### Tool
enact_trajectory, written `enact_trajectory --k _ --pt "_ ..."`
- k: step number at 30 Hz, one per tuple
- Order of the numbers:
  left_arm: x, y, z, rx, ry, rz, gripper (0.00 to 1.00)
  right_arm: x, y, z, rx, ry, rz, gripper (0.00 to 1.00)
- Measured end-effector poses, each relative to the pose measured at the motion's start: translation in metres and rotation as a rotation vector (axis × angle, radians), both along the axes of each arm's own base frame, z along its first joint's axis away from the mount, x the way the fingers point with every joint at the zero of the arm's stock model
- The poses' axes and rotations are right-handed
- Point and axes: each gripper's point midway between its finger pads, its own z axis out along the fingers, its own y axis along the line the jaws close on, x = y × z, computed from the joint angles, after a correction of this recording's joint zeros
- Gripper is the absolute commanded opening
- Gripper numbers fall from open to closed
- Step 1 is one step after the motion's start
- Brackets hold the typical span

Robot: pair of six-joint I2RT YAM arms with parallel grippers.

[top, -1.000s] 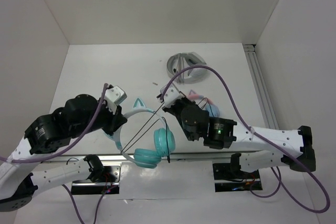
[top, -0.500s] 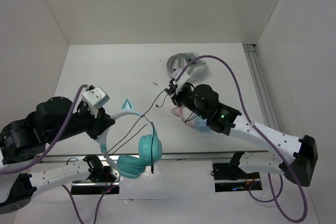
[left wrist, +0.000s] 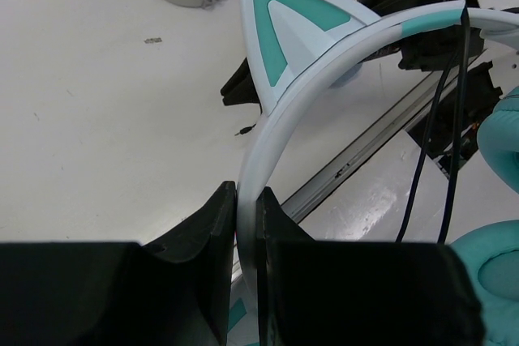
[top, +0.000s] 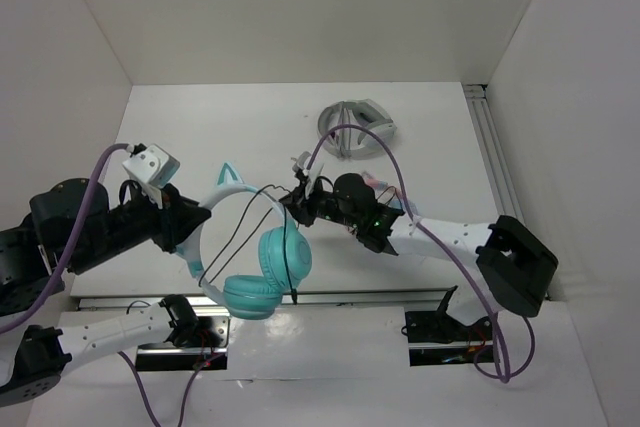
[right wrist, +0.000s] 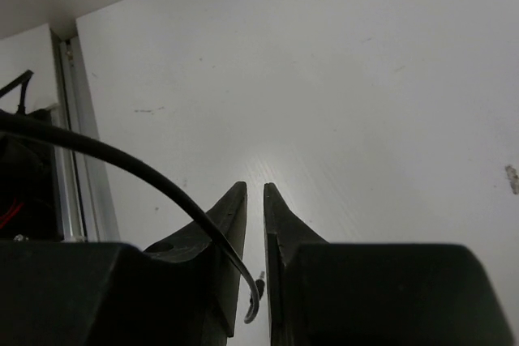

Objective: Wrap the headphones

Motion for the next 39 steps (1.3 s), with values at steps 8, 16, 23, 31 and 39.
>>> enact_trajectory --k 8,16,23,31,39 --pt "0.011 0.018 0.005 -0.046 -0.006 0.147 0.0 -0.007 0.017 -0.005 0.116 0.03 0.063 0.21" --pt "0.013 0.029 0.022 -0.145 -0.042 0.222 0.0 -0.014 0.029 -0.043 0.119 0.109 0.101 0.21" --pt "0.015 0.027 0.027 -0.172 -0.045 0.232 0.0 -0.017 0.036 -0.057 0.124 0.138 0.121 0.24" --pt "0.017 0.029 0.028 -0.176 -0.048 0.25 0.0 -0.022 0.036 -0.061 0.137 0.145 0.146 0.33" --pt "0.019 0.032 0.028 -0.175 -0.055 0.269 0.0 -0.03 0.033 -0.074 0.124 0.175 0.167 0.33"
